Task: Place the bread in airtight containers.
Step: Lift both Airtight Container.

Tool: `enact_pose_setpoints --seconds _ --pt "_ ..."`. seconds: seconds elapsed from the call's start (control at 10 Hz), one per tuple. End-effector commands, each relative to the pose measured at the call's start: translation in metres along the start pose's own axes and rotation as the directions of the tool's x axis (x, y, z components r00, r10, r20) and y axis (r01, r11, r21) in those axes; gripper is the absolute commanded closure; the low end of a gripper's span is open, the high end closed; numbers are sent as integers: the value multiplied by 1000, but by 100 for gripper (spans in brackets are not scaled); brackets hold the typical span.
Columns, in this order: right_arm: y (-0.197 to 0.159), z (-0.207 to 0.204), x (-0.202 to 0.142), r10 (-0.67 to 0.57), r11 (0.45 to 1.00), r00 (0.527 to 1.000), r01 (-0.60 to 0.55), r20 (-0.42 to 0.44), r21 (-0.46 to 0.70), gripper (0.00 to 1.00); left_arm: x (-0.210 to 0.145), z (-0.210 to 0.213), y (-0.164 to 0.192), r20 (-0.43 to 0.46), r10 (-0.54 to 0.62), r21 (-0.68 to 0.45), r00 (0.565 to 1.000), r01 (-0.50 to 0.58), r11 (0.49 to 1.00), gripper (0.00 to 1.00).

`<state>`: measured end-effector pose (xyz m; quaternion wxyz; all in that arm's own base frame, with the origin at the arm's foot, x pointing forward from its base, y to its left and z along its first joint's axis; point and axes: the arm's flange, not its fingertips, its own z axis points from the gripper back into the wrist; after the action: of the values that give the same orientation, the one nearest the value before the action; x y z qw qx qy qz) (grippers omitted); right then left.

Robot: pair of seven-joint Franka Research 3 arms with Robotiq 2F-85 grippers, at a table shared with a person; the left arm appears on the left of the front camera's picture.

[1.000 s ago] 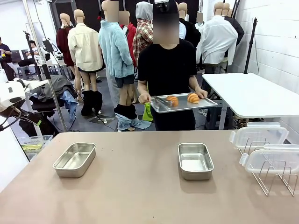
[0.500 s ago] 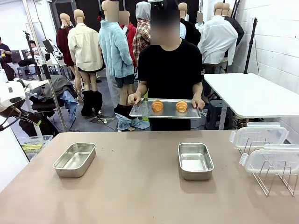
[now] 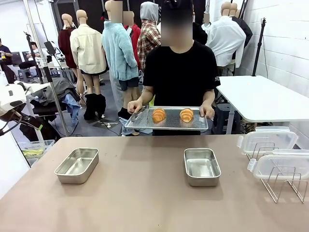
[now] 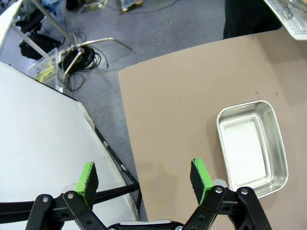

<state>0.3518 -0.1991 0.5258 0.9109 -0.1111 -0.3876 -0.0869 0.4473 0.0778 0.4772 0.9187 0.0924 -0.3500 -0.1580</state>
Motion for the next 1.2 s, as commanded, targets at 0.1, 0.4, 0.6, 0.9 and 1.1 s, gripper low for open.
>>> enact_pose_setpoints --seconds 0.1,0.4,0.6,0.9,1.1 --pt "0 -1 -1 1 1000 1000 -1 -7 -7 0 -2 2 1 -1 -6 5 1000 6 1000 0" --pt "0 -1 -1 1 1000 1000 -1 -7 -7 0 -2 2 1 -1 -6 5 1000 6 1000 0" --pt "0 -1 -1 1 1000 1000 -1 -7 -7 0 -2 2 1 -1 -6 5 1000 6 1000 0" --pt "0 -1 -1 1 1000 1000 -1 -7 -7 0 -2 2 1 -1 -6 5 1000 6 1000 0" --pt "0 -1 -1 1 1000 1000 -1 -7 -7 0 -2 2 1 -1 -6 5 1000 6 1000 0"
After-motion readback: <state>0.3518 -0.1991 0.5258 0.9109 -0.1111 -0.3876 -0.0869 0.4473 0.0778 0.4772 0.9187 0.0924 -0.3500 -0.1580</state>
